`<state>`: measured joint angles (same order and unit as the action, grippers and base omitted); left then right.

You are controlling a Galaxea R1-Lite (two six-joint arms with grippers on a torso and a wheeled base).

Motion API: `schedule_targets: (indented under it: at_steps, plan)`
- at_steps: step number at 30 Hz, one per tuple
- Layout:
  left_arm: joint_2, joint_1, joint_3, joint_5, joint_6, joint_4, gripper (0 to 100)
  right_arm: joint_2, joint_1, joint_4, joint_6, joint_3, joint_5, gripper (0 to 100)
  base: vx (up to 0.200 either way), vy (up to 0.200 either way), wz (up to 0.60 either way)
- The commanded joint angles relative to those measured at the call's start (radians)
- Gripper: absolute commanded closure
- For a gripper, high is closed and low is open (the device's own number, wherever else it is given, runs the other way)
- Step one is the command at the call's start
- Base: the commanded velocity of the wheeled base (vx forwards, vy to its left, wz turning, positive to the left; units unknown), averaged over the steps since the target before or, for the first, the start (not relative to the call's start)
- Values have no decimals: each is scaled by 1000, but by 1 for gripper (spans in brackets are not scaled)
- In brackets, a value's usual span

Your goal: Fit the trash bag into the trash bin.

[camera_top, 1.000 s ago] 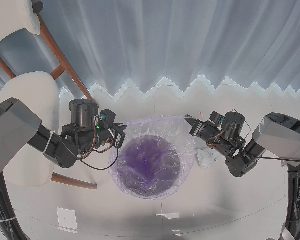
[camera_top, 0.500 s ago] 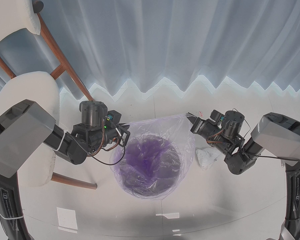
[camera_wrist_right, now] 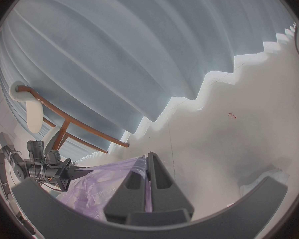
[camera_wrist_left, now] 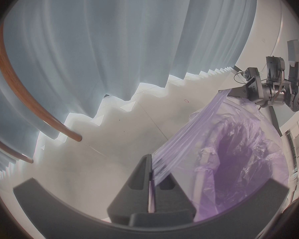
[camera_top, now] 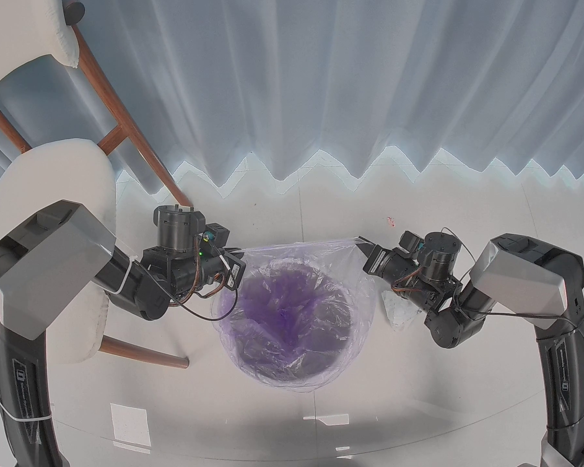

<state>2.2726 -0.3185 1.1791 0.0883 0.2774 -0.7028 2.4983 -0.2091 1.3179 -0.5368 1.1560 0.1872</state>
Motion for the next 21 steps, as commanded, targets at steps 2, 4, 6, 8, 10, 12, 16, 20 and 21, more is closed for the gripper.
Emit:
schedule_targets:
  at_steps: [2,4,6,8,10,12,16,20,21]
  plan:
    - [15,6,4,-2,-1,-1,100,27,-3,-2,-20,2,0,100,0,0,0]
    - [24,4,7,-2,-1,-6,100,40,-3,0,-25,5,0,100,0,0,0]
    - [30,4,7,-2,-1,-7,100,51,-3,0,-25,10,0,100,0,0,0]
    - [39,6,8,-2,-1,-7,100,59,-3,0,-25,11,0,100,0,0,0]
    - [47,7,8,-2,-3,-7,100,67,-3,0,-25,16,0,100,0,0,0]
    - [53,9,8,-4,-3,-9,100,76,-3,0,-25,19,0,100,0,0,0]
    - [64,13,8,-2,-1,-12,100,97,-3,20,-23,22,0,100,0,0,0]
    - [65,18,8,-2,-1,-15,100,119,-3,47,-22,31,0,100,0,0,0]
    - [65,18,8,-2,-1,-17,100,120,-3,46,-22,30,0,100,0,0,0]
